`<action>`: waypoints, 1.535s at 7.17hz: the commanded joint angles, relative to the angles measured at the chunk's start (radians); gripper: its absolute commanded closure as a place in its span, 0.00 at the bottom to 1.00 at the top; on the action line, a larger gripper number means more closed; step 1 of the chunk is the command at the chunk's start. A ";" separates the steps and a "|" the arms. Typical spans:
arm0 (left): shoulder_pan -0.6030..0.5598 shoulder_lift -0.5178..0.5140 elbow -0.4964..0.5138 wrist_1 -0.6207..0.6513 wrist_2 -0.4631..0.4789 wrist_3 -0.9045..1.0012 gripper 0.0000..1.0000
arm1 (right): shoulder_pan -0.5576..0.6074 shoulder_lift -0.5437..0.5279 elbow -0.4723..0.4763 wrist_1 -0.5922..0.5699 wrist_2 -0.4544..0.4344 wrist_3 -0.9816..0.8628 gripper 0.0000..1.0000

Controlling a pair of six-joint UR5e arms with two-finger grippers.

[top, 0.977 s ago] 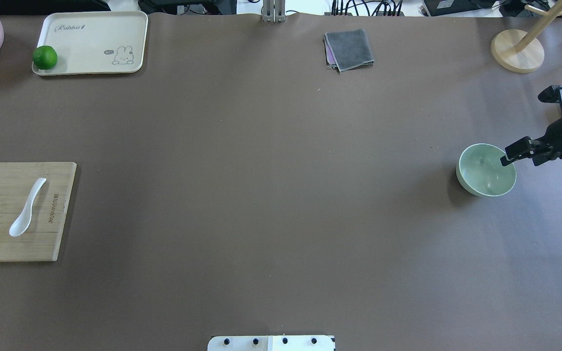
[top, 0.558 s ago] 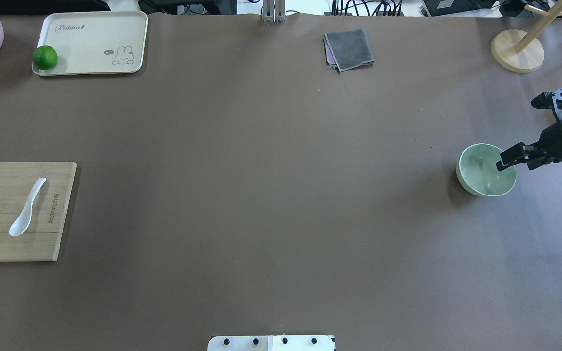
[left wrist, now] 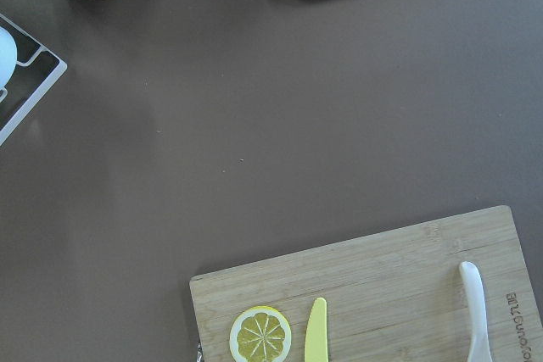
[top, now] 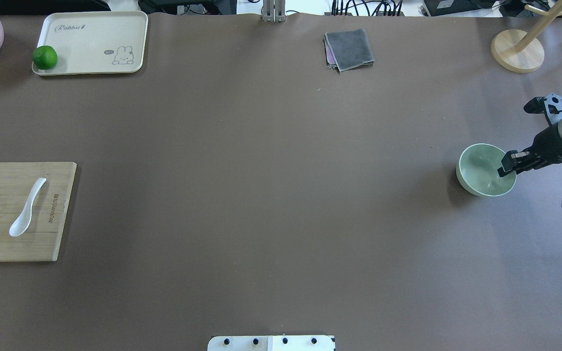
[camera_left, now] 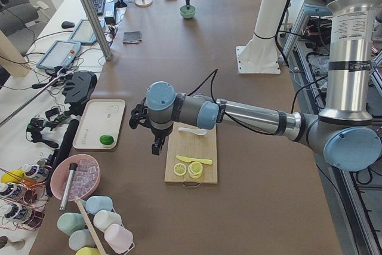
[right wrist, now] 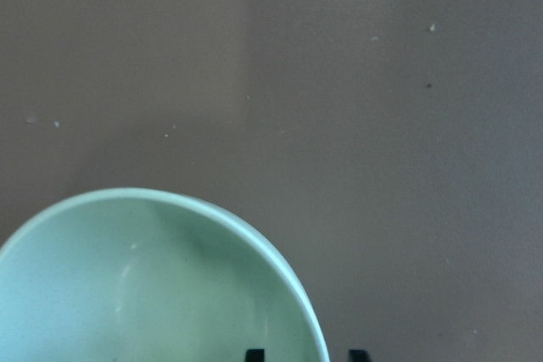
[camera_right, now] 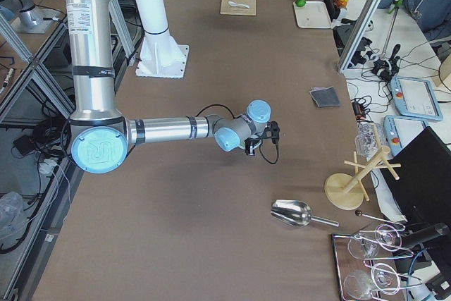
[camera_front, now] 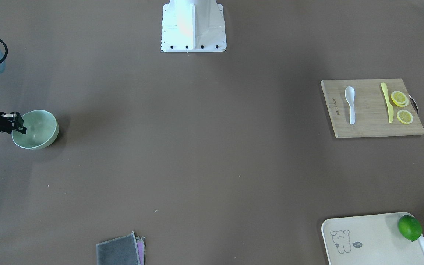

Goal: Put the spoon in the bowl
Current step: 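Grip the bowl rim and drag the bowl toward the table center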

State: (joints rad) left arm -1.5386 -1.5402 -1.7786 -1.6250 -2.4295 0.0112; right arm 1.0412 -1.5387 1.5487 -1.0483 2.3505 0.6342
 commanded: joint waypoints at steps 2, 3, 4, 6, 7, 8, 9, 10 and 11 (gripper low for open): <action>0.020 -0.021 -0.021 -0.028 0.001 -0.155 0.04 | -0.001 0.035 0.082 -0.009 0.038 0.081 1.00; 0.094 -0.023 -0.028 -0.045 0.001 -0.166 0.04 | -0.025 0.099 0.090 -0.006 0.059 0.173 1.00; 0.133 -0.031 -0.034 -0.052 0.001 -0.230 0.03 | -0.117 0.159 0.115 -0.006 0.024 0.323 1.00; 0.193 -0.032 -0.038 -0.087 0.000 -0.333 0.02 | -0.304 0.320 0.131 -0.010 -0.136 0.596 1.00; 0.260 -0.037 -0.039 -0.099 0.015 -0.438 0.02 | -0.387 0.386 0.126 -0.015 -0.210 0.683 1.00; 0.308 -0.035 -0.032 -0.139 0.017 -0.450 0.02 | -0.454 0.425 0.117 -0.016 -0.280 0.732 1.00; 0.339 -0.035 -0.033 -0.145 0.039 -0.471 0.02 | -0.507 0.454 0.108 -0.018 -0.346 0.772 1.00; 0.398 -0.037 -0.033 -0.183 0.084 -0.555 0.02 | -0.533 0.497 0.102 -0.077 -0.376 0.786 1.00; 0.443 -0.035 -0.018 -0.252 0.116 -0.604 0.02 | -0.558 0.541 0.093 -0.134 -0.402 0.789 1.00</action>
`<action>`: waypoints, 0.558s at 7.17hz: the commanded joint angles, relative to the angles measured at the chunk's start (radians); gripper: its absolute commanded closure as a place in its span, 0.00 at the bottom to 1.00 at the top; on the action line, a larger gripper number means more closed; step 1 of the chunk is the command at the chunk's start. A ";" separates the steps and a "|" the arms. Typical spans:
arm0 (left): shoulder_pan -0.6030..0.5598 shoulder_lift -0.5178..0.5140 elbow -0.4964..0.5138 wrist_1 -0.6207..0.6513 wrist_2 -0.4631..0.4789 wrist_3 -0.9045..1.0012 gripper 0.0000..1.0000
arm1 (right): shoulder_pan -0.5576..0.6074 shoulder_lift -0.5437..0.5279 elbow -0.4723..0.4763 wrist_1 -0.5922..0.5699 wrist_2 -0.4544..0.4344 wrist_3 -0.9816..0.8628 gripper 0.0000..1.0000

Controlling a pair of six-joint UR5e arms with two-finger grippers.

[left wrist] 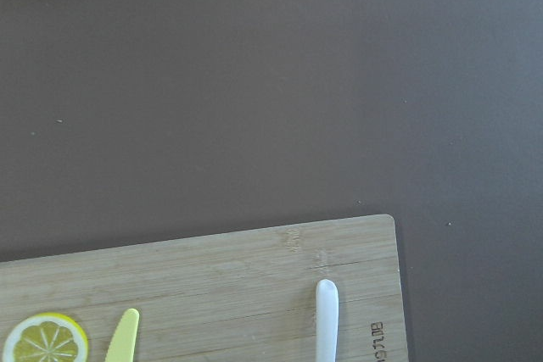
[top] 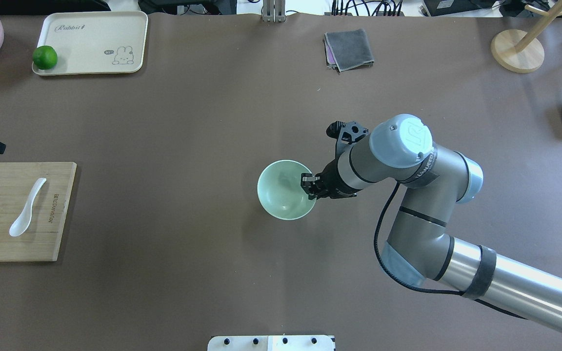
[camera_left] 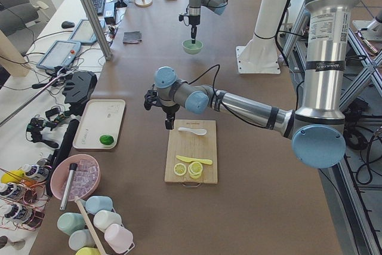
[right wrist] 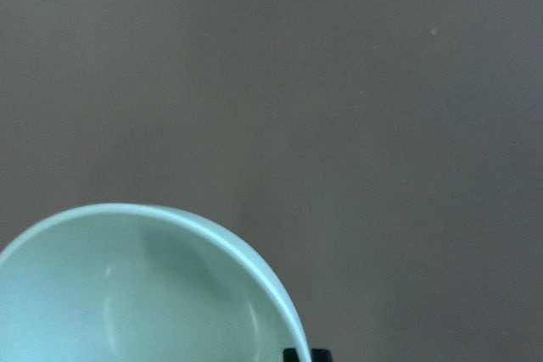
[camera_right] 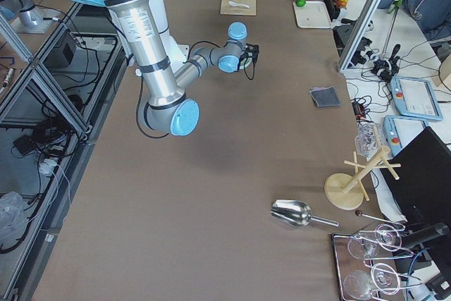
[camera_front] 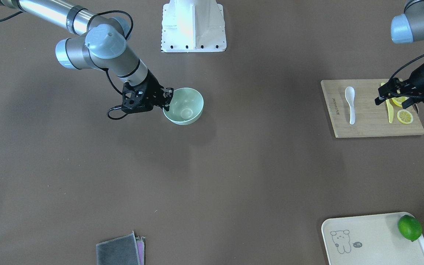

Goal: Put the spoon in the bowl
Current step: 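Grip the bowl rim and drag the bowl toward the table center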

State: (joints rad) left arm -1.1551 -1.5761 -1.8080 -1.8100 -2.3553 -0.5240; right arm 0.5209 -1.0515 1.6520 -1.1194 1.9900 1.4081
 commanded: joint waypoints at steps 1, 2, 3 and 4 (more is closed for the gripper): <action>0.090 -0.001 0.062 -0.110 0.045 -0.065 0.03 | -0.056 0.057 -0.014 -0.066 -0.066 0.015 1.00; 0.107 -0.001 0.119 -0.185 0.045 -0.067 0.03 | -0.061 0.056 -0.018 -0.066 -0.068 0.012 1.00; 0.121 0.001 0.137 -0.211 0.047 -0.062 0.04 | -0.067 0.068 -0.038 -0.063 -0.071 0.011 1.00; 0.153 0.008 0.137 -0.213 0.048 -0.062 0.06 | -0.067 0.085 -0.056 -0.063 -0.071 0.012 1.00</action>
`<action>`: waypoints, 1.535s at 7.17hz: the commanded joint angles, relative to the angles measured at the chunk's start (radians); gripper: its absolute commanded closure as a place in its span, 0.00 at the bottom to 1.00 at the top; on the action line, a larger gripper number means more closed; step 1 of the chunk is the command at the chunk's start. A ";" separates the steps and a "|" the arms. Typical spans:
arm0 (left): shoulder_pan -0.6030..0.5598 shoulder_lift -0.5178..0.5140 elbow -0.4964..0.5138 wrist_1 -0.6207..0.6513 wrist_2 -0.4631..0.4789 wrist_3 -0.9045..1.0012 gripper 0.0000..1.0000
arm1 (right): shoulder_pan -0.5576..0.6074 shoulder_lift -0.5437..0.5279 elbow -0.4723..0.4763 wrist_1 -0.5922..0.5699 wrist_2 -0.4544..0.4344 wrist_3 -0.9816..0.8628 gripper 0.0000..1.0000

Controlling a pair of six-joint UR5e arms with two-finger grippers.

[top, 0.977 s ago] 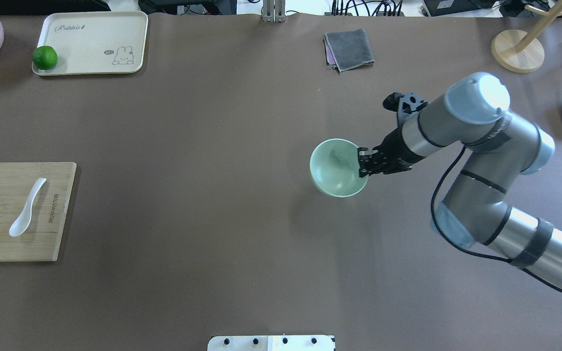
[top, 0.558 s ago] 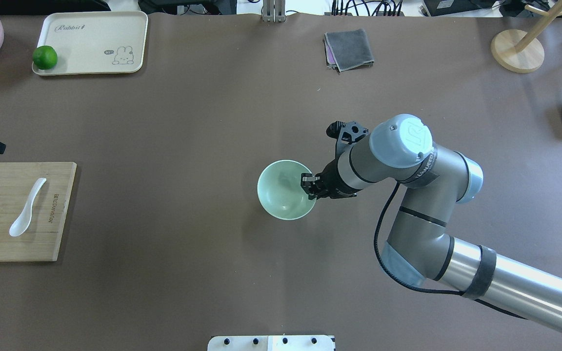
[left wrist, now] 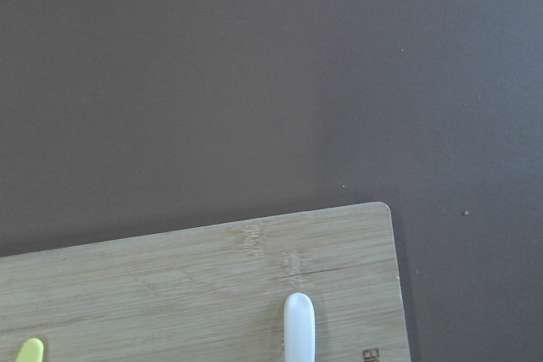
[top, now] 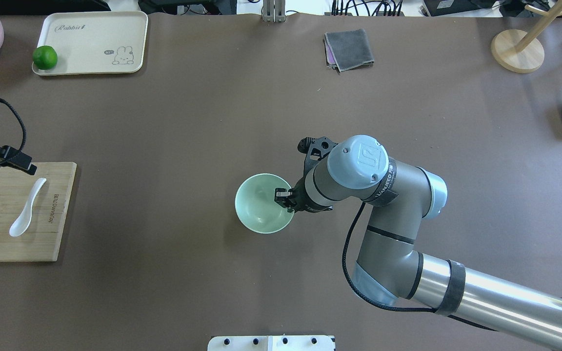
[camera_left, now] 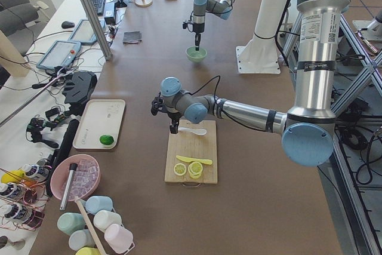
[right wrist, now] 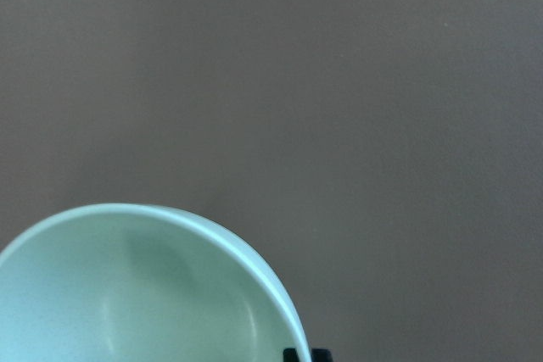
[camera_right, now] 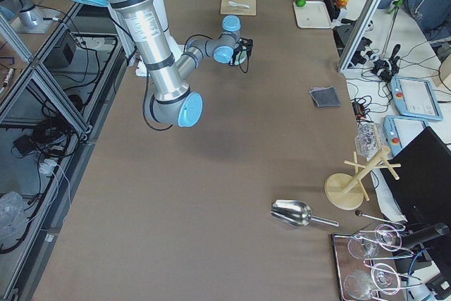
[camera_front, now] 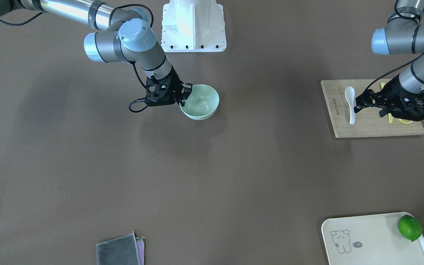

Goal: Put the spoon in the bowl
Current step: 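Release the bowl and lift the right gripper while the left gripper reaches the spoon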

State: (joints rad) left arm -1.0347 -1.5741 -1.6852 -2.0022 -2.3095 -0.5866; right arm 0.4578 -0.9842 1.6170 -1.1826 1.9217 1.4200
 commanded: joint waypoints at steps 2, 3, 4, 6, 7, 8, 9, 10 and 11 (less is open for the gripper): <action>0.067 0.011 0.015 -0.023 0.036 0.001 0.09 | -0.004 0.018 -0.023 0.008 -0.003 0.002 0.42; 0.074 0.011 0.016 -0.023 0.036 0.002 0.16 | -0.002 0.016 -0.020 0.008 -0.004 0.002 0.05; 0.079 0.009 0.015 -0.021 0.038 0.001 0.22 | 0.007 0.015 -0.006 0.008 -0.006 0.003 0.00; 0.097 0.011 0.018 -0.023 0.038 0.002 0.29 | 0.041 -0.026 0.077 -0.005 0.006 0.002 0.00; 0.102 0.014 0.018 -0.023 0.038 0.002 0.33 | 0.060 -0.090 0.133 -0.005 0.026 0.000 0.00; 0.102 0.016 0.018 -0.023 0.038 0.001 0.50 | 0.085 -0.111 0.148 -0.005 0.066 0.000 0.00; 0.102 0.016 0.018 -0.023 0.038 0.001 0.64 | 0.088 -0.120 0.147 -0.005 0.069 0.000 0.00; 0.102 0.020 0.018 -0.023 0.041 0.002 0.65 | 0.100 -0.126 0.149 -0.005 0.071 0.000 0.01; 0.102 0.020 0.018 -0.023 0.053 0.002 0.65 | 0.101 -0.134 0.146 -0.003 0.069 0.000 0.01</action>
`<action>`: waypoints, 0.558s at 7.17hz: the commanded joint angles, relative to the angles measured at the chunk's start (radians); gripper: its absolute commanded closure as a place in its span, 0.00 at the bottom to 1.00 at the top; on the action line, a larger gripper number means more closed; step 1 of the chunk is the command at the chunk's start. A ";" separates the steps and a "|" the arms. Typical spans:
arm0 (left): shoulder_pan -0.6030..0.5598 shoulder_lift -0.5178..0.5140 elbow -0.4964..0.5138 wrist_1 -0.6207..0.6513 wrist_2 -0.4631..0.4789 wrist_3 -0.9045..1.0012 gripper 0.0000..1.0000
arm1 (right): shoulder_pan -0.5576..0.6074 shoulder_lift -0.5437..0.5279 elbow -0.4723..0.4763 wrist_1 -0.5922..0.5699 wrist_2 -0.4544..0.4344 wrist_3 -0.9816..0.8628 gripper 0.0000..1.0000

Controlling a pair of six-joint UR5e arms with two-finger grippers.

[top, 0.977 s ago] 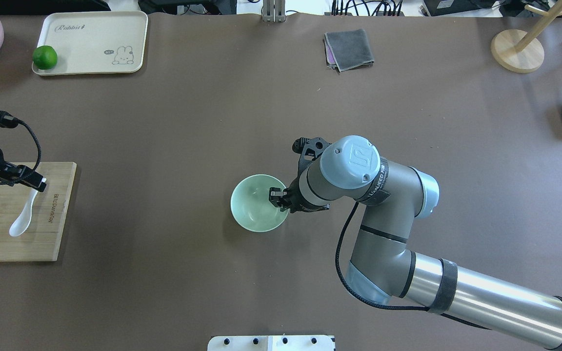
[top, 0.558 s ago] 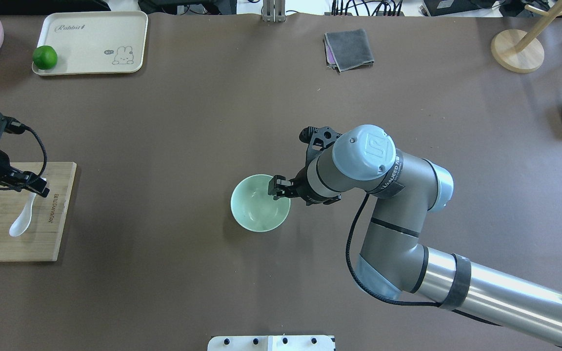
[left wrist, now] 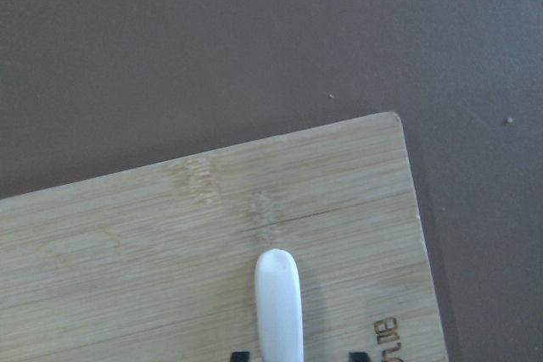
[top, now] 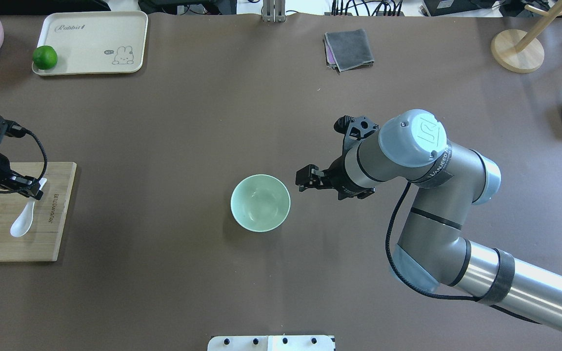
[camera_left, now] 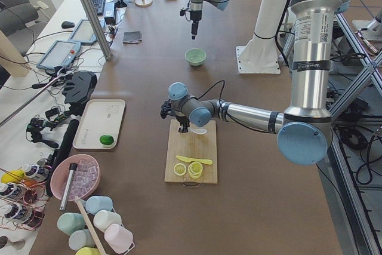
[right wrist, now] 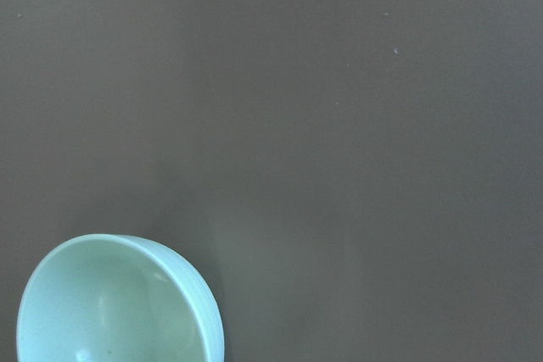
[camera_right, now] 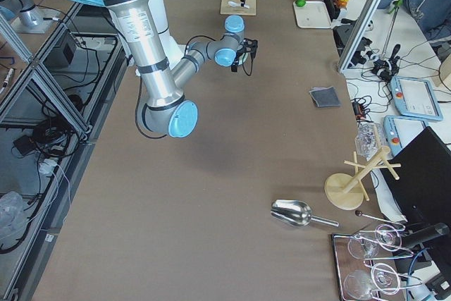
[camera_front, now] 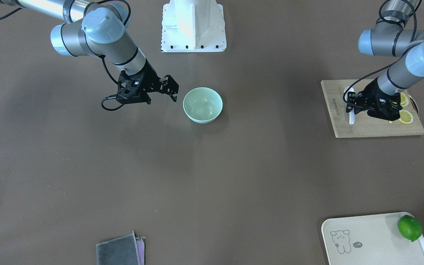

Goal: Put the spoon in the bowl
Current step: 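Release the bowl and lift the right gripper while the left gripper reaches the spoon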

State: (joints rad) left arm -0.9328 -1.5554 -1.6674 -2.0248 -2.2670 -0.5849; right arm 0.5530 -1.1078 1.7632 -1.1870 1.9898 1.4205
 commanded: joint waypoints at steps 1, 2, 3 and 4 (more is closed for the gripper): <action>0.000 0.002 0.000 0.002 0.012 0.001 0.70 | 0.008 -0.012 0.001 0.001 0.003 0.000 0.01; 0.000 0.002 0.000 0.002 0.011 -0.001 1.00 | 0.013 -0.014 0.004 0.001 0.004 0.000 0.02; 0.000 0.000 -0.005 0.002 0.011 -0.003 1.00 | 0.021 -0.018 0.012 0.001 0.015 0.000 0.02; -0.001 -0.011 -0.020 0.003 0.001 -0.012 1.00 | 0.028 -0.039 0.034 0.001 0.017 0.000 0.02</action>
State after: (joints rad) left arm -0.9328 -1.5575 -1.6742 -2.0230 -2.2586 -0.5891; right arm 0.5723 -1.1291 1.7773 -1.1858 2.0015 1.4205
